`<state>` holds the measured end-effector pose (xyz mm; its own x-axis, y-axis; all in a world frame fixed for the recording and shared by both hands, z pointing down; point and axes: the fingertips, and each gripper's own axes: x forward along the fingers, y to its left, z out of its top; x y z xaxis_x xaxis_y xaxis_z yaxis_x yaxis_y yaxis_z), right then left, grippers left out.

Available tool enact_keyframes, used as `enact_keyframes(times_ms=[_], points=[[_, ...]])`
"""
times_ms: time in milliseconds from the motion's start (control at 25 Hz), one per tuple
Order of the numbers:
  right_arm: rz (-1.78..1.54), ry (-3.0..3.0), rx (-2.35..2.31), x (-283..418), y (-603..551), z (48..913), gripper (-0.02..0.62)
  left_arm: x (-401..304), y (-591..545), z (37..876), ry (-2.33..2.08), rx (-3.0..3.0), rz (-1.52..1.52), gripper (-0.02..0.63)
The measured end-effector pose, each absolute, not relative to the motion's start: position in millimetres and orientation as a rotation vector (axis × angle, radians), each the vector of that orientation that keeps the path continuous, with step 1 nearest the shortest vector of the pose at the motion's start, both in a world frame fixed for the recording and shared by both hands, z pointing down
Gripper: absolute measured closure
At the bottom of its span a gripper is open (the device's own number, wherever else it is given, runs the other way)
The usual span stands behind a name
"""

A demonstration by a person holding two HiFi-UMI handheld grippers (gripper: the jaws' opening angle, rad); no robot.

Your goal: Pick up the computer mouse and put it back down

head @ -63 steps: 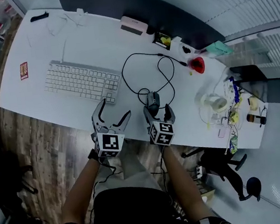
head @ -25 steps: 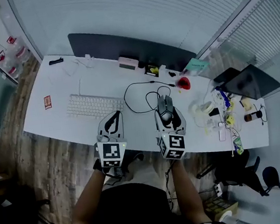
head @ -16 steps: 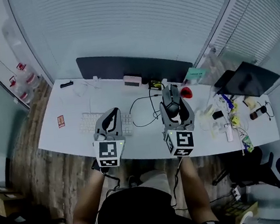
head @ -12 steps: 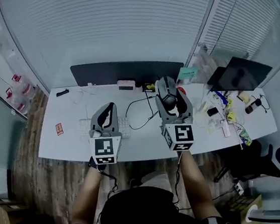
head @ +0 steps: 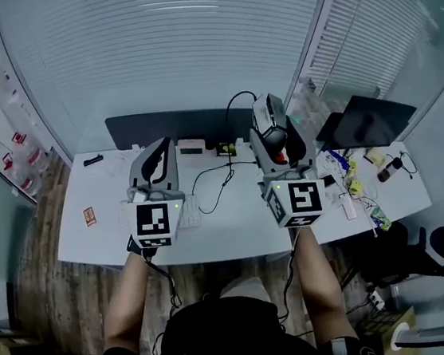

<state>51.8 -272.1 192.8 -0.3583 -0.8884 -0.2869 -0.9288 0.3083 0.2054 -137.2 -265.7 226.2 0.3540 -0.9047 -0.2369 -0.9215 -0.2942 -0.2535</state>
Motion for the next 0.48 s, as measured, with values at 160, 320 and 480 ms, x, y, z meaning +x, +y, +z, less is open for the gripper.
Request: enact_keyframes(times_ms=[160,320,480], points=[[0.532,2.44,-1.695,46.7,-269.0,188.6,0.295,-135.5,-262.2,222.1,1.589,-2.272,0.074,0.595],[0.519,2.443,-1.69,47.7,-266.4,188.8,0.295,-133.0,-261.0,220.9,1.582,-2.273,0.072,0.595],[0.53,2.444,-1.685,45.7,-260.8,185.0,0.295,-141.3,-261.1,218.0,1.59,-2.255,0.067,0.595]])
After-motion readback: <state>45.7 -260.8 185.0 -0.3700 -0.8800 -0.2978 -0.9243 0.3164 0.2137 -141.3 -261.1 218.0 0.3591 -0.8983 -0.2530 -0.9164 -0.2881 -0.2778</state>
